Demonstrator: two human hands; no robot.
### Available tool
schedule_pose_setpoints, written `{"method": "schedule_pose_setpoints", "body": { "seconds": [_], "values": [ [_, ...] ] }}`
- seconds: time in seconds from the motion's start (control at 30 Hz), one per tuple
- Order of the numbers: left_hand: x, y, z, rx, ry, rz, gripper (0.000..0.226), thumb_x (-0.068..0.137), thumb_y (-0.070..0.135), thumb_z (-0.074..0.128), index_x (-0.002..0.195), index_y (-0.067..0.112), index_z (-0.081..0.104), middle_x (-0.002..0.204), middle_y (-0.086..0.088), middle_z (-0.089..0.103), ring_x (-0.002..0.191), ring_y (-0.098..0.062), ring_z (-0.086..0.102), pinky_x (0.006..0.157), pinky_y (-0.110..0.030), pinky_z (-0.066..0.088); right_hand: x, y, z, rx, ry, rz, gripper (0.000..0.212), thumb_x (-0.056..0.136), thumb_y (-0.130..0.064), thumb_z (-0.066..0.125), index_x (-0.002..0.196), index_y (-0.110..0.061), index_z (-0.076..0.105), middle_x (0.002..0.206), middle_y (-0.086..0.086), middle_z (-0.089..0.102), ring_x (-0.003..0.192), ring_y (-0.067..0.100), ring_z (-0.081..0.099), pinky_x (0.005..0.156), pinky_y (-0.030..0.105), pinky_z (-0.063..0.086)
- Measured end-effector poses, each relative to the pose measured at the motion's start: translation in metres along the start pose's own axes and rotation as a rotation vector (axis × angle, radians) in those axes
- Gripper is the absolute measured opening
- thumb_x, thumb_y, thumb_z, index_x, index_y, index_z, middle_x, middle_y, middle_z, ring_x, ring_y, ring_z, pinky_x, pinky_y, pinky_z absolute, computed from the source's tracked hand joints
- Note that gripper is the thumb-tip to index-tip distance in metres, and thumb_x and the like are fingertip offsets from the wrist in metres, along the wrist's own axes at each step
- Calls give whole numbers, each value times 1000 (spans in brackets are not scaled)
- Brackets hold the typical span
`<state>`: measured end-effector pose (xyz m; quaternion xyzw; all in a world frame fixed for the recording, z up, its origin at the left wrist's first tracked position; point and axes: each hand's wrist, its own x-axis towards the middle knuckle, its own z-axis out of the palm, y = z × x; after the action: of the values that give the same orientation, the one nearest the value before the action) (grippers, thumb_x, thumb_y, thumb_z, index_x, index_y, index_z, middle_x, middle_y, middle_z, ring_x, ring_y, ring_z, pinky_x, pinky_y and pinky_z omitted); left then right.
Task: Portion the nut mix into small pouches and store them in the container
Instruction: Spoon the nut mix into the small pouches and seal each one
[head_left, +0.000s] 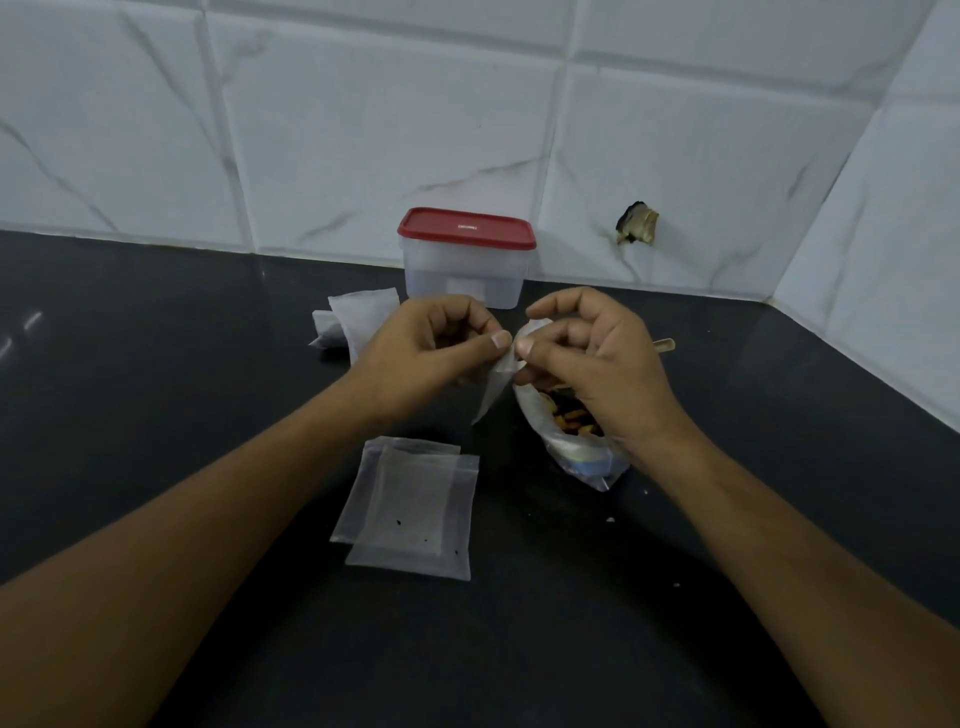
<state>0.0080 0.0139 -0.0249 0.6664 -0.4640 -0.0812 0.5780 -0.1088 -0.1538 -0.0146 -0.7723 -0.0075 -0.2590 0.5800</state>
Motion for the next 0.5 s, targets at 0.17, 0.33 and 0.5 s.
{"method": "schedule_pose_setpoints", "body": {
  "seconds": [0.17,0.33,0.5],
  "values": [
    [0,0,2,-8,-11,-26,16,97,17,67,102,2,68,82,-1,71,72,-11,65,68,-26,53,1,0,-1,144,29,90,34,90,5,72,119,-9,61,84,7,76,71,19,72,71,33,61],
    [-2,6,5,-34,12,-40,38,90,37,68,99,0,68,79,-5,72,71,-15,67,68,-26,55,1,-2,0,123,-23,85,38,89,1,75,123,-8,59,91,10,78,85,24,76,77,36,63],
    [-3,6,6,37,26,-50,32,90,37,72,94,5,69,78,-11,71,70,-20,68,68,-29,59,0,-1,3,45,-63,43,36,89,2,74,121,-6,60,91,9,78,88,29,77,82,42,64]
  ]
}}
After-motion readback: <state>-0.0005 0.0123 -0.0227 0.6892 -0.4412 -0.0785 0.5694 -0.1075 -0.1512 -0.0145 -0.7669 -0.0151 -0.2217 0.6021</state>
